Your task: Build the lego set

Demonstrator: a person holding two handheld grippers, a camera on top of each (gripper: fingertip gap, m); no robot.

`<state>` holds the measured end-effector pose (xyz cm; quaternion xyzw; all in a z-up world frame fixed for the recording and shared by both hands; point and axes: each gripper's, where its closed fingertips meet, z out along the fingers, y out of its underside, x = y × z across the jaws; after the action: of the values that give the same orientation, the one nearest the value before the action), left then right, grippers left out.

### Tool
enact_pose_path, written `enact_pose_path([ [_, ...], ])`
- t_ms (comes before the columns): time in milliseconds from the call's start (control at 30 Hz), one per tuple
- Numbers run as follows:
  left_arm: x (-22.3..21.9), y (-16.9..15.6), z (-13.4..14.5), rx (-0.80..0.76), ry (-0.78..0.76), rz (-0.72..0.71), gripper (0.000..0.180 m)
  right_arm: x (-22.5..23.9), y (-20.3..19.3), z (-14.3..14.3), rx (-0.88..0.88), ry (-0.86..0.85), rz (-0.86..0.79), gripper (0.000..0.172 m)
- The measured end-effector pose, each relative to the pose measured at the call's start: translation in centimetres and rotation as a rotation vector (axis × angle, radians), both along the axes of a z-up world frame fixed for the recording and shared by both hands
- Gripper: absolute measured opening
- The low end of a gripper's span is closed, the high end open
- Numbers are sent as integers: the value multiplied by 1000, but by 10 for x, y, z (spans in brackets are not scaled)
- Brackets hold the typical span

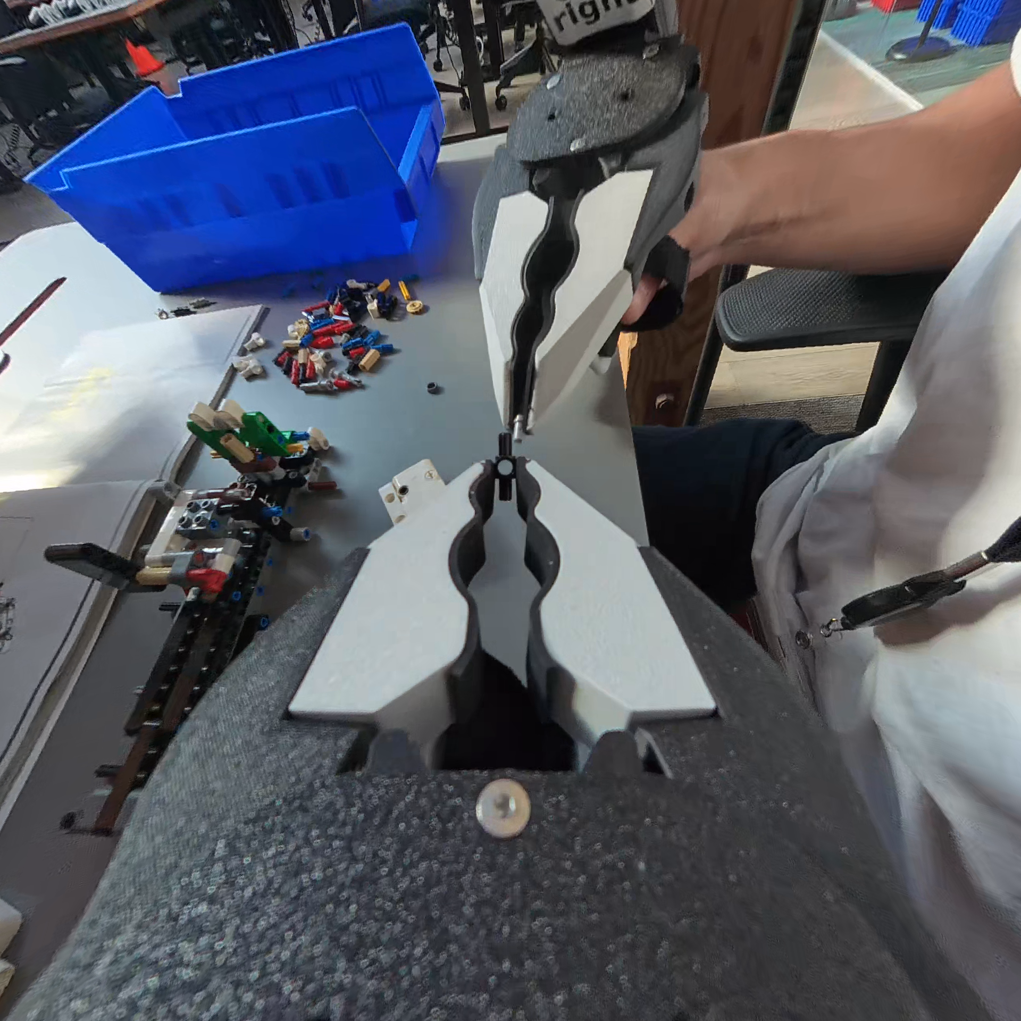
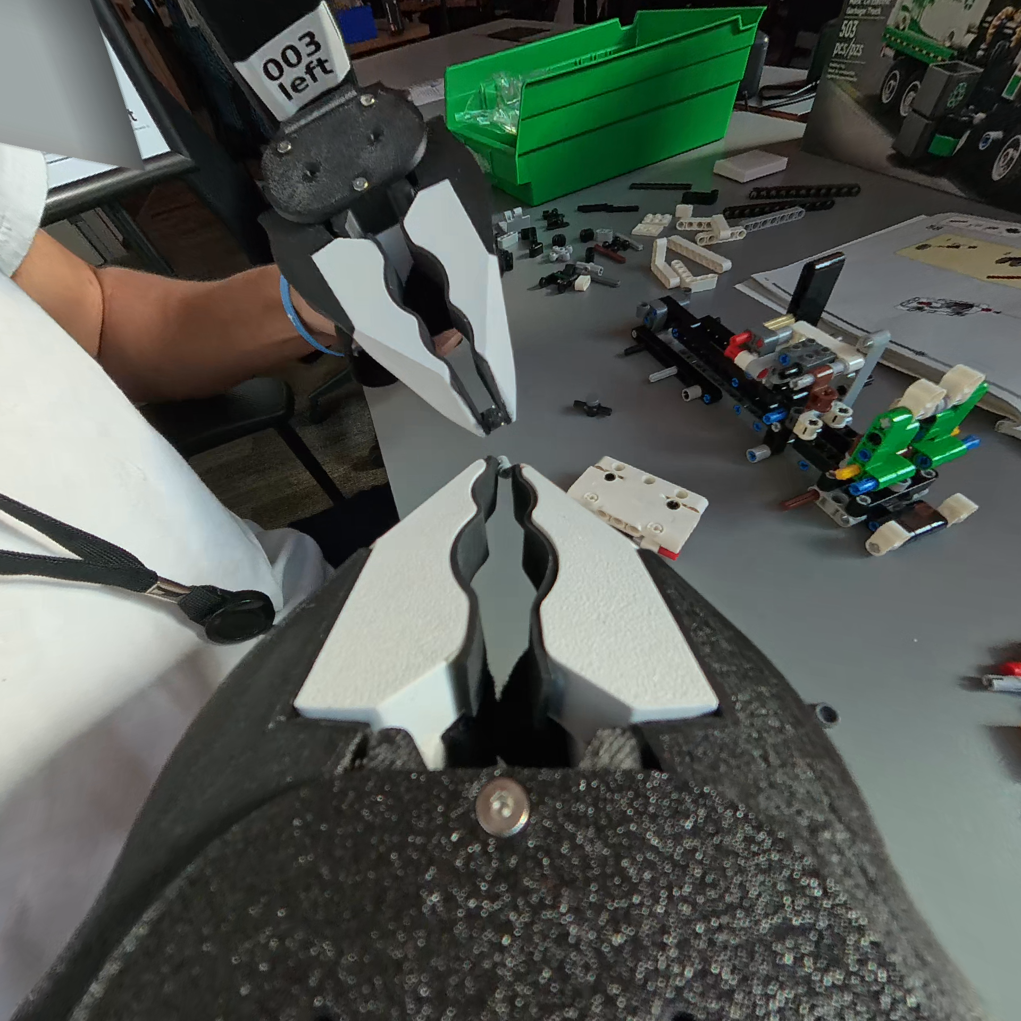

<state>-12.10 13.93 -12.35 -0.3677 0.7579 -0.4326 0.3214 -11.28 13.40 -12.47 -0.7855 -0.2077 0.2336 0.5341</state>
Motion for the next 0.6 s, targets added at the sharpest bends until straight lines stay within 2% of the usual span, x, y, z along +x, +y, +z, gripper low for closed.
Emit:
enact_pose_path([
  [267,-1,-9,14,-68,-66,-37,5,-10,4,16,72,103,9,3],
  [600,-4,-12,15,-110,-90,-54,5,-16,3,21,61,247,51,3],
])
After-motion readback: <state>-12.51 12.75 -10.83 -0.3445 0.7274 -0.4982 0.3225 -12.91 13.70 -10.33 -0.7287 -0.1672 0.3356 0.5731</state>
